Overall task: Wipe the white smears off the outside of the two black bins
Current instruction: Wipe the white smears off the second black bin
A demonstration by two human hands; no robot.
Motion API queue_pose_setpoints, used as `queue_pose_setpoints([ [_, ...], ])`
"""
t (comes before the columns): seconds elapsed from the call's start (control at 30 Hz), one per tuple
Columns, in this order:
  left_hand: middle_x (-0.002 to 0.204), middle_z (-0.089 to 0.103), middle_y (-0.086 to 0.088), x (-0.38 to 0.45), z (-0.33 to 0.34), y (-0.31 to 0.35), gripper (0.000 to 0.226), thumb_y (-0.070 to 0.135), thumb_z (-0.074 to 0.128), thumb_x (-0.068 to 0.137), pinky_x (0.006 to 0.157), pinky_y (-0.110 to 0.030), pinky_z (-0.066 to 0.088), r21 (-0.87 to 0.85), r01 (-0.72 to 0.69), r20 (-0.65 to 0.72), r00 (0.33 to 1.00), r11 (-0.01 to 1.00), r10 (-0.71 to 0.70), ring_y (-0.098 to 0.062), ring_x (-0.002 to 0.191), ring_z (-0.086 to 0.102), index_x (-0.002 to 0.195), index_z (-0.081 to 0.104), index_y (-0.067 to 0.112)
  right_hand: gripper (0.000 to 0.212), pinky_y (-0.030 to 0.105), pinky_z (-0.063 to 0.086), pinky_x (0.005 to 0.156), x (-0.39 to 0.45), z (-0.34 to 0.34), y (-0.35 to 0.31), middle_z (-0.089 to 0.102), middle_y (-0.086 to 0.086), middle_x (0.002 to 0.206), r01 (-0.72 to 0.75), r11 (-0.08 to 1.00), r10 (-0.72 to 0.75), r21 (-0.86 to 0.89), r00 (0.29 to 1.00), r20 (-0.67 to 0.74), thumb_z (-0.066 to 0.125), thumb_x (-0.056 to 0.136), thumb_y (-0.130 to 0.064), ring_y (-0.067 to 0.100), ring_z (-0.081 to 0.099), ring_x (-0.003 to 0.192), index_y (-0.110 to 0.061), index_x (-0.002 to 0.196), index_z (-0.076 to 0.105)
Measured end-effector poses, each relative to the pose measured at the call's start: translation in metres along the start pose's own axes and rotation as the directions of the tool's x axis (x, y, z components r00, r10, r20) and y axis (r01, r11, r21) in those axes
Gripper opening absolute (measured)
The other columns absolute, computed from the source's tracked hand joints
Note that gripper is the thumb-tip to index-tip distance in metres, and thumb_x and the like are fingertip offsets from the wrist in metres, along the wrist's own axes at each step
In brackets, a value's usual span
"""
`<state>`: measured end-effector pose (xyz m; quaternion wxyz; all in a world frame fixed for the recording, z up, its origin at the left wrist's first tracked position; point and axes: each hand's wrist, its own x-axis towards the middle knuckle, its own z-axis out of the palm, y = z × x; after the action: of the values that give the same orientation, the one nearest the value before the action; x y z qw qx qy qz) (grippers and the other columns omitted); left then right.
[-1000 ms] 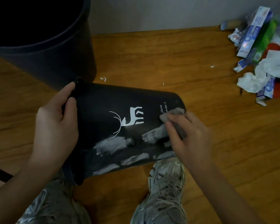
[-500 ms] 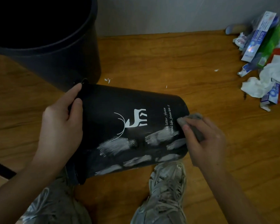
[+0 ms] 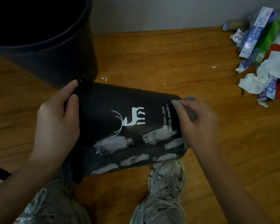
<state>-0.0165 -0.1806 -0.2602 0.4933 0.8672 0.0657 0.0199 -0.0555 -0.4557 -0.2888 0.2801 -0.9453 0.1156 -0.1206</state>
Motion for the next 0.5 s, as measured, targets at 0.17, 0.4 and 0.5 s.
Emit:
queue_pose_setpoints([
  [0.17, 0.094, 0.050, 0.031, 0.020, 0.002, -0.002, 0.033, 0.024, 0.042, 0.101, 0.067, 0.005, 0.037, -0.044, 0.020, -0.026, 0.999, 0.999, -0.022, 0.029, 0.083, 0.050, 0.132, 0.056, 0.021, 0.030, 0.013, 0.041, 0.064, -0.023, 0.002, 0.001, 0.059, -0.001, 0.091, -0.004, 0.999, 0.009, 0.045, 0.995, -0.103, 0.055, 0.093, -0.032, 0.007, 0.054, 0.079, -0.012, 0.106, 0.072],
  [0.4, 0.085, 0.047, 0.054, -0.004, 0.005, -0.001, 0.041, 0.018, 0.043, 0.102, 0.070, 0.010, 0.031, -0.020, -0.040, 0.035, 0.999, 0.999, 0.041, 0.036, 0.086, 0.041, 0.143, 0.041, 0.017, 0.026, 0.036, 0.050, 0.070, 0.028, 0.008, -0.004, 0.068, 0.002, 0.097, -0.061, 0.998, 0.062, 0.035, 0.997, -0.052, 0.057, 0.093, -0.038, 0.018, 0.062, 0.088, -0.021, 0.106, 0.073],
  [0.5, 0.083, 0.042, 0.062, -0.010, 0.007, -0.008, 0.041, 0.011, 0.040, 0.102, 0.071, 0.010, 0.030, -0.004, -0.078, 0.036, 0.996, 0.997, 0.078, 0.038, 0.081, 0.040, 0.143, 0.039, 0.011, 0.025, 0.042, 0.052, 0.074, 0.036, 0.010, -0.001, 0.070, 0.002, 0.097, -0.068, 0.996, 0.070, 0.061, 0.997, -0.036, 0.059, 0.092, -0.037, 0.019, 0.064, 0.090, -0.021, 0.105, 0.074],
])
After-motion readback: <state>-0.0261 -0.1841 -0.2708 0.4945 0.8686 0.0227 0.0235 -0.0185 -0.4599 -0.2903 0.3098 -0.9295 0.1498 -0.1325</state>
